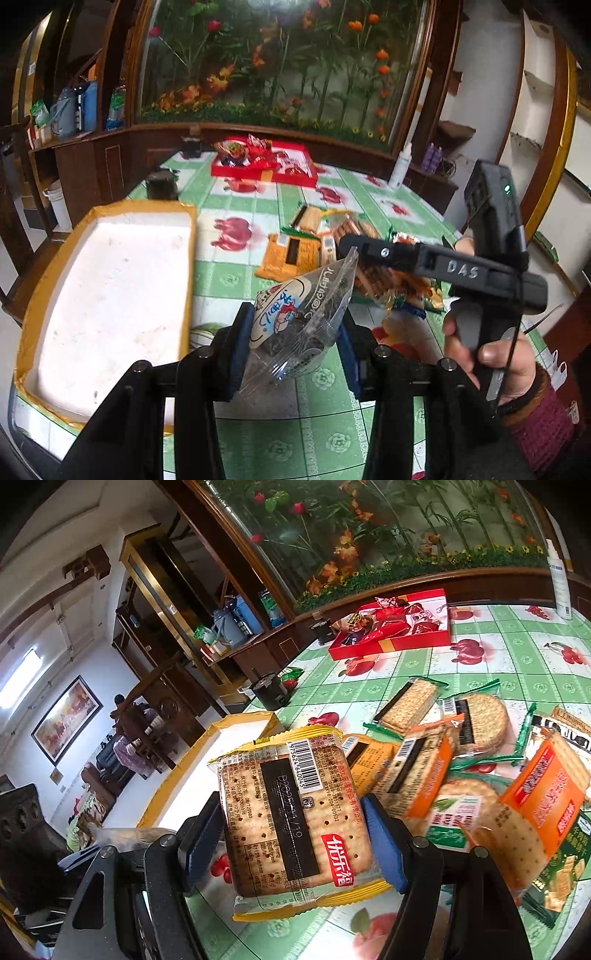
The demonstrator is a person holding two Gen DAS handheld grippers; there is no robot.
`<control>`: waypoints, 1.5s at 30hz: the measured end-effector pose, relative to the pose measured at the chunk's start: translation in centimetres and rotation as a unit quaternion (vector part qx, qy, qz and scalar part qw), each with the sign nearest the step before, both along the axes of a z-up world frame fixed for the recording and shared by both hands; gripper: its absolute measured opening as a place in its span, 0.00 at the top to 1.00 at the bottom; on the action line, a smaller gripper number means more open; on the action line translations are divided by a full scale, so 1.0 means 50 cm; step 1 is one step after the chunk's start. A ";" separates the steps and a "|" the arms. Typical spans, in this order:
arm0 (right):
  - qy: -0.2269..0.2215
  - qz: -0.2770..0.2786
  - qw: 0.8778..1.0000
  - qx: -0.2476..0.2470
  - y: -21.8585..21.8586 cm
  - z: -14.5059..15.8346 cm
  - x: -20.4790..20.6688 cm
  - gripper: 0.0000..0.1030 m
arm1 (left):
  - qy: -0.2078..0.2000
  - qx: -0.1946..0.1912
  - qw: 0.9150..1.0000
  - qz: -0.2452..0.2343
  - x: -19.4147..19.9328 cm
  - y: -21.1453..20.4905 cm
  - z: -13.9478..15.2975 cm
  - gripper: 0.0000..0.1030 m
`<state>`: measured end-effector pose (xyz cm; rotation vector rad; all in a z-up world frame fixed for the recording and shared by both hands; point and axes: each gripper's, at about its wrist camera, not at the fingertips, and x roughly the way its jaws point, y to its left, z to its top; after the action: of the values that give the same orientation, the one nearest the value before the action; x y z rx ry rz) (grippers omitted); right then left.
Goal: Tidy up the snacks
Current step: 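Carry both held snacks into the empty yellow tray and open both tools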
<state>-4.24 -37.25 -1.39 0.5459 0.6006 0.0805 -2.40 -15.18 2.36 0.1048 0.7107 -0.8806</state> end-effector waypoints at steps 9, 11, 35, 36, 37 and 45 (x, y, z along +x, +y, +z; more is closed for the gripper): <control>-0.016 0.037 0.999 0.015 0.083 0.028 0.058 0.24 | -0.010 -0.017 0.998 0.054 0.053 0.093 0.016 0.59; -0.020 0.056 0.998 0.019 0.117 0.034 0.079 0.24 | -0.009 -0.018 0.997 0.071 0.073 0.121 0.015 0.59; 0.102 0.100 0.988 -0.055 0.366 -0.055 0.331 0.24 | -0.033 0.068 0.981 0.179 0.189 0.238 -0.102 0.58; 0.102 0.100 0.988 -0.063 0.368 -0.057 0.332 0.23 | -0.035 0.067 0.981 0.177 0.187 0.237 -0.102 0.58; 0.101 0.100 0.987 -0.070 0.369 -0.059 0.332 0.23 | -0.039 0.066 0.981 0.176 0.186 0.236 -0.104 0.58; 0.084 0.118 0.986 -0.078 0.373 -0.057 0.320 0.23 | -0.035 0.057 0.980 0.187 0.194 0.240 -0.105 0.28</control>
<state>11.76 -18.59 -4.25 0.3283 0.8285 0.2113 7.30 -3.20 -2.90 0.1000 0.6866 -0.4747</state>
